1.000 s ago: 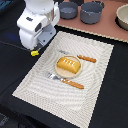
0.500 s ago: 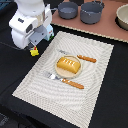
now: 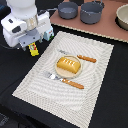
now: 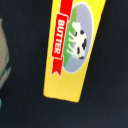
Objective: Place the bread, butter, and milk from the table onto the serving area.
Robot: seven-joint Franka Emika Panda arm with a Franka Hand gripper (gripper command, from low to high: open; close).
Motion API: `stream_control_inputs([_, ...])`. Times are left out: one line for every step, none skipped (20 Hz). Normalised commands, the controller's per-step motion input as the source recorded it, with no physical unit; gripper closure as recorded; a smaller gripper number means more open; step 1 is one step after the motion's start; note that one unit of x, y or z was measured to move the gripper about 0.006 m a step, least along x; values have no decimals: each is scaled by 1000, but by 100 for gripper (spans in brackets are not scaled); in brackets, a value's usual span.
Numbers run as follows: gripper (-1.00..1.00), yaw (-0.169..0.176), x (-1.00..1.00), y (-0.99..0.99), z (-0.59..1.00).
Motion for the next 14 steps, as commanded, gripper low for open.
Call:
stream_control_inputs([-100,-52,-269,9,-283])
stream_control_inputs([-100,-31,-214,31,-300])
stream_control_inputs([-100,-18,-200,43,-323])
stream_control_inputs([-100,-7,-269,26,-366])
stream_control_inputs([-100,-5,-320,0,-377])
stream_control_inputs([-100,-6,-303,0,-369])
stream_control_inputs([-100,-7,-300,11,-380])
stream_control_inputs([-100,-6,-289,26,-386])
stream_control_inputs([-100,-7,-297,46,-389])
stream_control_inputs([-100,-2,-271,80,-386])
stream_control_inputs([-100,0,-226,149,-369])
stream_control_inputs([-100,0,-240,146,-369])
stream_control_inputs([-100,0,-231,146,-357])
stream_control_inputs([-100,0,-240,137,-357])
